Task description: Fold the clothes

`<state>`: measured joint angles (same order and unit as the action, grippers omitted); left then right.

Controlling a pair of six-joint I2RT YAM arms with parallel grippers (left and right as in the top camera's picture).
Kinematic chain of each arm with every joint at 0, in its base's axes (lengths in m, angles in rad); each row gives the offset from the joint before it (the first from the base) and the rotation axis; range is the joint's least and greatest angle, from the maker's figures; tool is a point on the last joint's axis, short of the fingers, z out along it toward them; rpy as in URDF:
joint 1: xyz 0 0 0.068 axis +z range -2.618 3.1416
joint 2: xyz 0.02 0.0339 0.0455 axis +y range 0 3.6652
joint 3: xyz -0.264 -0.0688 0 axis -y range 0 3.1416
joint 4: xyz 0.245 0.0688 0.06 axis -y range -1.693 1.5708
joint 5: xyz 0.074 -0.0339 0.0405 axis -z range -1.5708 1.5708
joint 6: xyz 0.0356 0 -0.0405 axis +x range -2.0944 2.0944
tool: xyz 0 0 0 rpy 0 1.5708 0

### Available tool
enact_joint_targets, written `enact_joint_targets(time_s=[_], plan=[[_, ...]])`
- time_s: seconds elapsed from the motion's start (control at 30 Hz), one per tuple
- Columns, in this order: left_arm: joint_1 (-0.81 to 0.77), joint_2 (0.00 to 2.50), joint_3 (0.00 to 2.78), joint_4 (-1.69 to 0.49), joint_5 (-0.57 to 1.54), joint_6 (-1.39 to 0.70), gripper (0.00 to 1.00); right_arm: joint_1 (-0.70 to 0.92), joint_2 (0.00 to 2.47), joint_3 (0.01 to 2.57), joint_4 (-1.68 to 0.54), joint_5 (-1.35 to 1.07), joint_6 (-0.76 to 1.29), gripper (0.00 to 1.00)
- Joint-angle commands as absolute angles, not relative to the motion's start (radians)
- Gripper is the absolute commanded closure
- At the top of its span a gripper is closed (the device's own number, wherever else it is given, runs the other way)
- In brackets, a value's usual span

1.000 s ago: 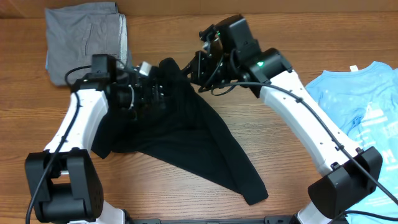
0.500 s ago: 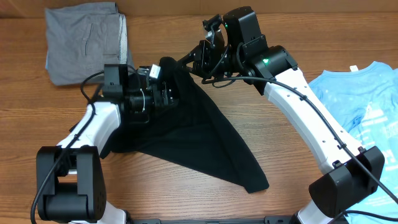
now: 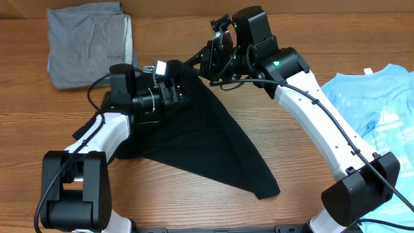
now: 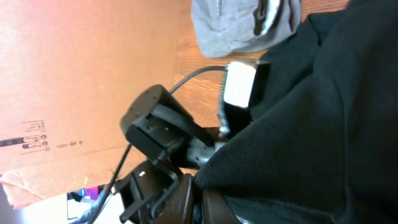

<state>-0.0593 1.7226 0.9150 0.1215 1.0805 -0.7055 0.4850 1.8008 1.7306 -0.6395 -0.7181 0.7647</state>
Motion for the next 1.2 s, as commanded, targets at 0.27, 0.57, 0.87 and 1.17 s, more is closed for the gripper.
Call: enact_joint_targets(time_s=[0.27,0.57,0.87,1.17], plan=[[-0.158,1.730,0.904,0.356,0.942,-1.037,0.00,0.487,1.790,1.752,-0.577,-0.786,0.823,0.96],[-0.156,1.729,0.904,0.371,0.966,-0.953,0.00,0.468,1.790,1.752,-0.746,-0.572,0.779,0.96],[-0.161,1.729,0.904,0.372,0.926,-0.904,0.00,0.456,1.790,1.752,-0.848,-0.449,0.752,0.96],[-0.169,1.729,0.904,0.432,0.917,-0.892,0.00,0.477,1.792,1.720,-0.872,-0.449,0.759,0.96]])
